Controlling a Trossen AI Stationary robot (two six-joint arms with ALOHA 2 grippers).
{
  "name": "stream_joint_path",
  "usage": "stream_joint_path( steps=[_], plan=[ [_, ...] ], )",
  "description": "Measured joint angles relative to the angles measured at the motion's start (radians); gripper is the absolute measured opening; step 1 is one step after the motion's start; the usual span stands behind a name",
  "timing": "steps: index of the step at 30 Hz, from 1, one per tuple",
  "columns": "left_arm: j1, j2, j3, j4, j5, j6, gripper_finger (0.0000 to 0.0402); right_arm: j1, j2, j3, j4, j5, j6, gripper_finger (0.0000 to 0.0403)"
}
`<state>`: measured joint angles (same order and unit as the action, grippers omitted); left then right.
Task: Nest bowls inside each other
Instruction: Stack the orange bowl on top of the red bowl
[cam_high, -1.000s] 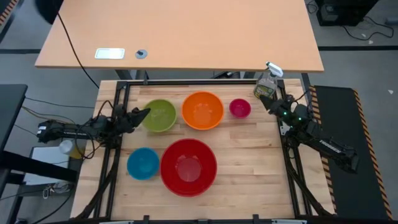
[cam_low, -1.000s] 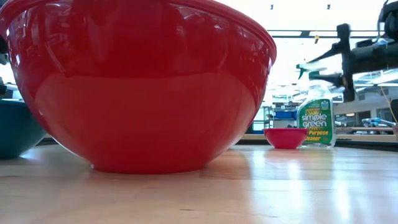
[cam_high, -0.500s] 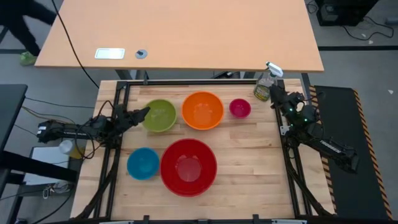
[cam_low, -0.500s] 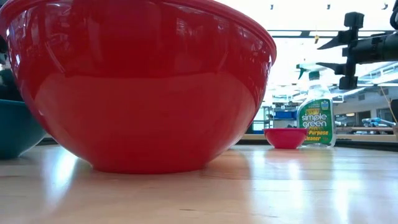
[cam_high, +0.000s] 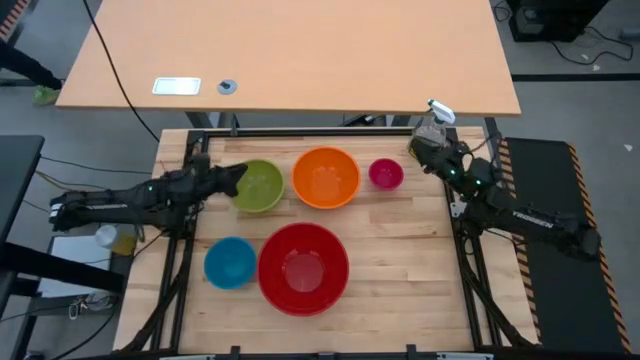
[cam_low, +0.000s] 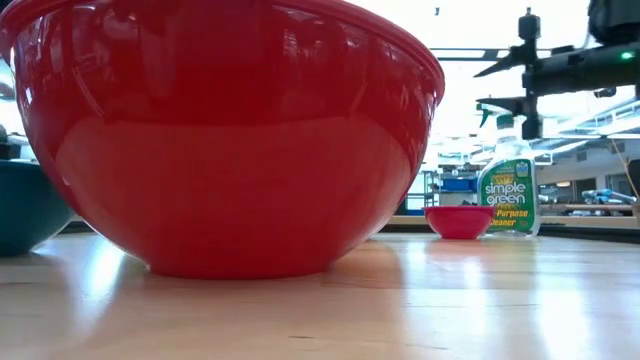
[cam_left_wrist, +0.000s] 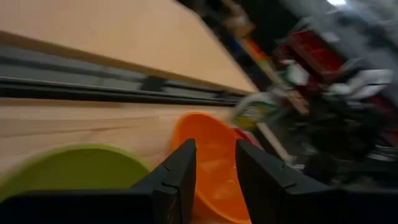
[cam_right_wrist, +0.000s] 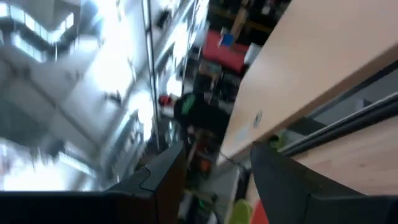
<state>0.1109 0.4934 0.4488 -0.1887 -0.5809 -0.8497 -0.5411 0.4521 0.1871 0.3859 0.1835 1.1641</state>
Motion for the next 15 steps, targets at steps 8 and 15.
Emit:
stream_joint_path(
  steps=[8,15],
  plan=[
    [0.083,0.237,0.089,0.061,0.012,-0.087,0.0114,-0.011,0.306,0.167,0.029,-0.191,-0.184,0.019],
    [0.063,0.373,0.136,0.126,0.029,-0.061,0.0114,0.023,0.556,0.497,-0.333,-0.439,-0.573,0.019]
  ],
)
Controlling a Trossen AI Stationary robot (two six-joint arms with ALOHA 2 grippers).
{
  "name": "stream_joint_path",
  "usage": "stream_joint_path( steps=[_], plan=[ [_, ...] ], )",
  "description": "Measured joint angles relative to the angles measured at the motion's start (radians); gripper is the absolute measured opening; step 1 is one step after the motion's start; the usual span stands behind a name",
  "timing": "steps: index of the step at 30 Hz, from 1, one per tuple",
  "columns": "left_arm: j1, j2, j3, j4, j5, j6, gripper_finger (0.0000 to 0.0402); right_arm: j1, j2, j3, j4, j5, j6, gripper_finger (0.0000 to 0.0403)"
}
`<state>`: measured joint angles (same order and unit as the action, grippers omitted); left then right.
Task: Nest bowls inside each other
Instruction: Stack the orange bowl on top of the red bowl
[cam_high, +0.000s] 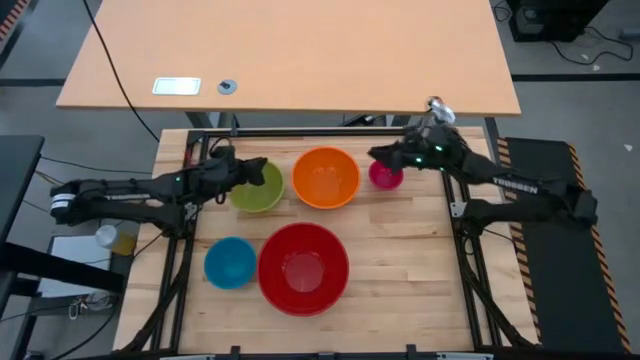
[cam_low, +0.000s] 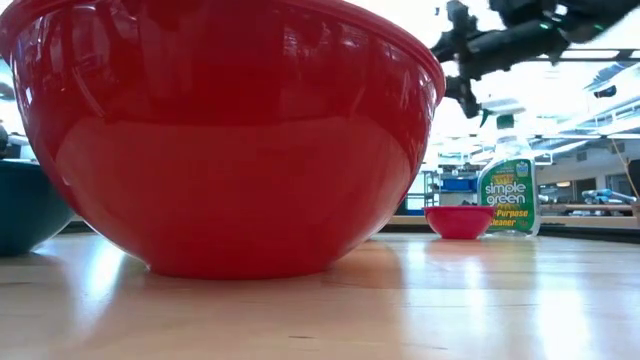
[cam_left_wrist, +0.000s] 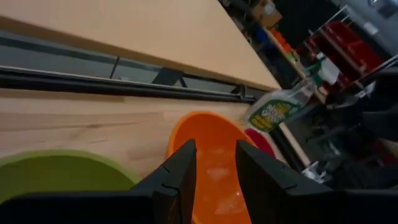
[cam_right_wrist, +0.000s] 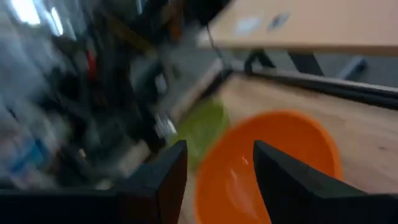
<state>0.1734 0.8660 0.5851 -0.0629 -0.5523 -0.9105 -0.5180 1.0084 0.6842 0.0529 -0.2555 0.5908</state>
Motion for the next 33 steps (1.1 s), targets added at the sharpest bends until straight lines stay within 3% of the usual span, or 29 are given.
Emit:
stream_joint_path(
  steps=[4,9,14,19,24,27,33],
  plan=[
    [-0.034,0.054,0.029,-0.004,0.0,-0.003,0.0114,0.01,0.122,0.15,-0.159,-0.025,-0.211,0.019],
    [-0.08,0.101,0.068,0.001,-0.009,-0.001,0.0114,-0.003,0.225,0.247,-0.235,-0.027,-0.253,0.019],
    [-0.099,0.135,0.106,-0.001,-0.035,0.096,0.0115,-0.011,0.287,0.265,-0.24,0.005,-0.339,0.0198],
    [-0.107,0.145,0.13,0.0,-0.037,0.115,0.0128,-0.014,0.315,0.265,-0.301,0.035,-0.382,0.0251],
    [-0.094,0.158,0.131,-0.005,-0.061,0.112,0.0156,-0.001,0.336,0.264,-0.458,0.263,-0.383,0.0301],
    [-0.072,0.177,0.132,-0.004,-0.063,0.077,0.0172,0.0,0.338,0.266,-0.467,0.312,-0.366,0.0306],
    [-0.042,0.225,0.13,-0.01,-0.034,0.025,0.0181,0.001,0.396,0.265,-0.474,0.264,-0.341,0.0281]
  ],
)
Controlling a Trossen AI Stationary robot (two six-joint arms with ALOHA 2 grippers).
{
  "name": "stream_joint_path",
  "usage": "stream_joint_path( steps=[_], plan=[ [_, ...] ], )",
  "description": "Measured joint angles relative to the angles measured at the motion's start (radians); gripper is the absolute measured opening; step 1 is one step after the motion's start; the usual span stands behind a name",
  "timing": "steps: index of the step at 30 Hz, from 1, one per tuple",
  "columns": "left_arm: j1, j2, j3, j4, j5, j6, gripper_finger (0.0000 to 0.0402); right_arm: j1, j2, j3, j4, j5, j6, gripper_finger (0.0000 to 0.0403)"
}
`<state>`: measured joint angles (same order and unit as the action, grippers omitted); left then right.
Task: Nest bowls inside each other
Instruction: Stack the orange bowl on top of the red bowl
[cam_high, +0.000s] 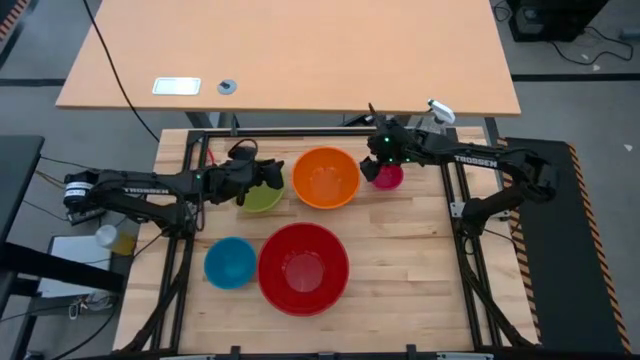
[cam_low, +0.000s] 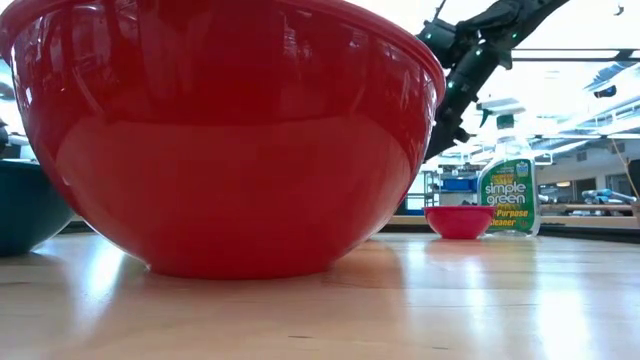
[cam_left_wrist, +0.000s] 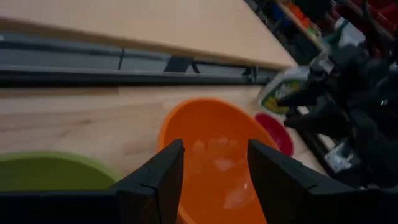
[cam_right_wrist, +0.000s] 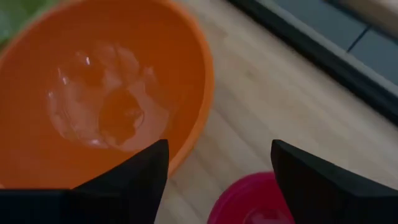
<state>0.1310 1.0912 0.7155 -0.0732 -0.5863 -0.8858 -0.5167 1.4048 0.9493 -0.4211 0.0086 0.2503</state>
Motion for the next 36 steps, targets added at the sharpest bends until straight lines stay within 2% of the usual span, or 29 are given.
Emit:
stream_joint_path(
  steps=[5,11,17,22,27,31,36],
  plan=[
    [0.006,0.023,0.0,0.002,0.041,-0.004,0.0181,0.015,0.038,0.017,-0.012,-0.027,0.008,0.0268],
    [-0.005,0.023,0.0,-0.078,0.042,-0.005,0.0181,0.024,0.072,0.073,-0.019,0.042,0.018,0.0269],
    [0.002,0.023,0.0,-0.205,0.039,-0.028,0.0181,0.011,0.188,0.081,0.028,0.035,-0.046,0.0266],
    [0.001,0.022,0.0,-0.249,0.041,-0.017,0.0181,0.018,0.263,0.081,0.06,0.017,-0.037,0.0246],
    [-0.007,0.022,0.0,-0.297,0.064,-0.017,0.0181,0.024,0.279,0.081,0.063,0.018,-0.024,0.0196],
    [-0.013,0.022,0.0,-0.307,0.109,-0.02,0.0181,0.026,0.26,0.081,0.065,0.017,-0.007,0.0139],
    [-0.023,0.022,0.0,-0.307,0.11,-0.019,0.0181,0.025,0.256,0.081,0.051,0.024,-0.006,0.0066]
  ],
)
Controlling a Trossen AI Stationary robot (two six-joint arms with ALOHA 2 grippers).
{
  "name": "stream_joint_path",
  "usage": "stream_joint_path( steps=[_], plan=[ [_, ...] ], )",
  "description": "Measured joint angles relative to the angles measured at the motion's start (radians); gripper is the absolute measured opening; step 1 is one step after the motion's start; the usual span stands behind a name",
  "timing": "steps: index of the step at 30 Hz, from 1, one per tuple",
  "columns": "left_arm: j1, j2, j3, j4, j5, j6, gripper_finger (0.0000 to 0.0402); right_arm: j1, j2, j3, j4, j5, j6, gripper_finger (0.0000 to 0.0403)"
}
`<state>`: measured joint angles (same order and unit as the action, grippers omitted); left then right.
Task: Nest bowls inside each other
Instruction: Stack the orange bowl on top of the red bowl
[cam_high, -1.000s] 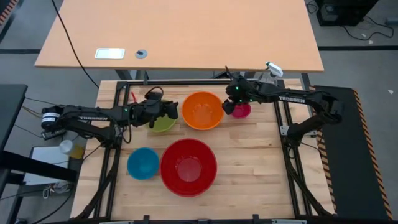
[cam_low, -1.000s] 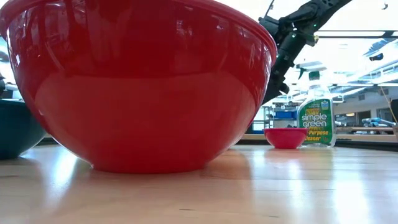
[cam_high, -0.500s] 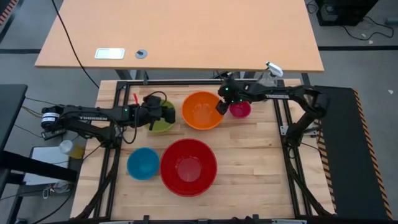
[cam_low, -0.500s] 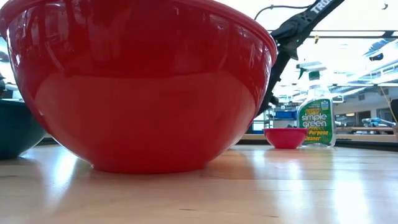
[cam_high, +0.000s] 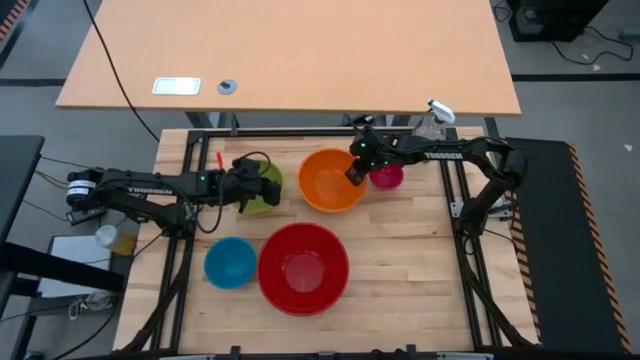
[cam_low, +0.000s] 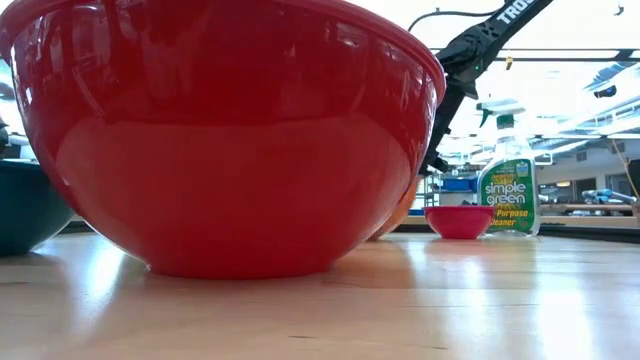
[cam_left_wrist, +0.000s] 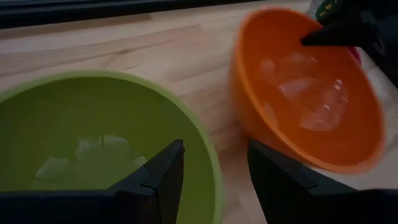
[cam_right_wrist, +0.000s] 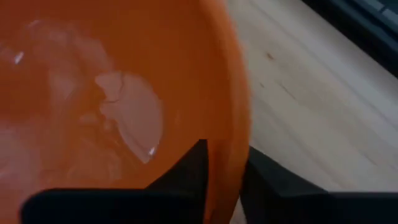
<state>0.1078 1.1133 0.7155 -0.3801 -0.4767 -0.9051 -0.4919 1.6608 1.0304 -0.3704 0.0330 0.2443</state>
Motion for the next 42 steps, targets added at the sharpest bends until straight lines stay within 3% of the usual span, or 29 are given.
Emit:
stream_joint_path(
  steps=[4,11,16,23,30,36,42],
  plan=[
    [0.0,0.0,0.0,0.003,0.002,-0.01,0.0181,0.001,-0.008,0.002,-0.007,-0.04,0.01,0.0022],
    [0.0,0.0,0.0,0.095,0.081,-0.031,0.0181,-0.015,-0.057,0.003,-0.054,-0.032,-0.009,0.0029],
    [0.0,-0.02,0.0,0.126,0.09,-0.018,0.0181,-0.041,-0.118,0.063,-0.188,-0.011,-0.069,0.0029],
    [0.006,-0.099,0.0,0.1,0.083,0.029,0.0181,-0.023,-0.198,0.18,-0.272,-0.122,-0.102,0.0028],
    [0.032,-0.176,0.0,-0.01,-0.019,-0.02,0.0181,0.1,-0.223,0.249,-0.217,-0.285,-0.116,0.0032],
    [0.083,-0.169,-0.001,-0.021,-0.047,-0.024,0.0181,0.261,-0.138,0.284,-0.084,-0.295,-0.072,0.003],
    [0.112,-0.15,-0.001,-0.017,-0.046,-0.027,0.0181,0.373,0.02,0.414,-0.055,-0.291,-0.06,0.003]
  ],
)
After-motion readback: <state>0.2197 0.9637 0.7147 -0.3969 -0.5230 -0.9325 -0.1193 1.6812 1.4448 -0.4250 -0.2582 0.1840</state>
